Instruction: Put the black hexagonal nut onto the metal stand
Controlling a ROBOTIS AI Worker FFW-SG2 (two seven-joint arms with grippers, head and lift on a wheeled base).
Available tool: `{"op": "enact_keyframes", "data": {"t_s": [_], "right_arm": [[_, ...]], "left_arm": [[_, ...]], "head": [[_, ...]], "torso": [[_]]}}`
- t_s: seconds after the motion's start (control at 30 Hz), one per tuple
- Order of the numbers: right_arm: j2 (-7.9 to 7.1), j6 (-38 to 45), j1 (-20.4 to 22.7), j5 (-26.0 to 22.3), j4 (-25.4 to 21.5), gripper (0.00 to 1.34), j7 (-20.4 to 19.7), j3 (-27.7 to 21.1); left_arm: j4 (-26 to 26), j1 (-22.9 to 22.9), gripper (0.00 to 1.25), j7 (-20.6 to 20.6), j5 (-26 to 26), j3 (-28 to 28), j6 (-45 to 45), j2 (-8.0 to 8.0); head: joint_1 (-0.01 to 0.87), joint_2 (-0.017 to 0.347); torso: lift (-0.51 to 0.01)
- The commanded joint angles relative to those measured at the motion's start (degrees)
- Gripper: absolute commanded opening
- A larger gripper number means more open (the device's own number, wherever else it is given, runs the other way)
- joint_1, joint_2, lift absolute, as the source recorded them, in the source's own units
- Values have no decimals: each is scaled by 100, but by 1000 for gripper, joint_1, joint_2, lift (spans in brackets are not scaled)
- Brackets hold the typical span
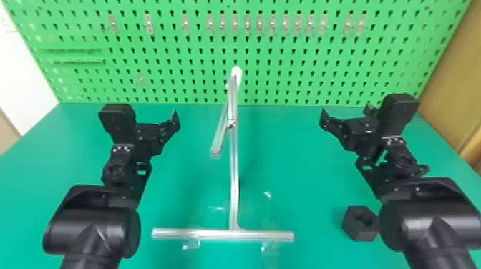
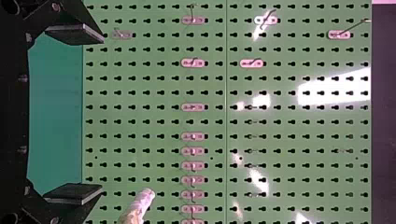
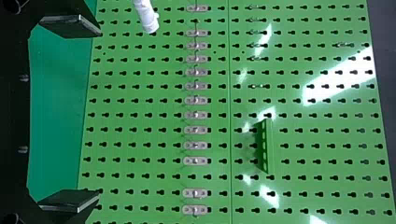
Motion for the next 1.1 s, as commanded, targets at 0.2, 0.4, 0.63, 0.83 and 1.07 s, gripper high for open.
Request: {"op": "enact_keyframes", "data": {"t_s": [0.2, 0.4, 0.63, 0.83, 1.07], "right_arm": [[9, 0, 1, 0, 0, 1252, 2, -17], [9, 0, 1, 0, 0, 1252, 2, -34], [9, 9, 1, 0, 0, 1252, 2, -34], [9, 18, 1, 0, 0, 1252, 2, -43], [9, 18, 10, 0, 0, 1252, 2, -52]], "left_arm": [[0, 13, 1092, 0, 9, 4, -9, 0], [0, 5, 1092, 0, 9, 4, -17, 0], [0, 5, 1092, 0, 9, 4, -17, 0], [0, 5, 1092, 0, 9, 4, -26, 0], [0, 5, 1092, 0, 18, 4, -26, 0]], "head": [[693, 81], [693, 81], [693, 81], [693, 81], [693, 81]], "torso": [[-1], [-1], [-1], [-1], [-1]]}}
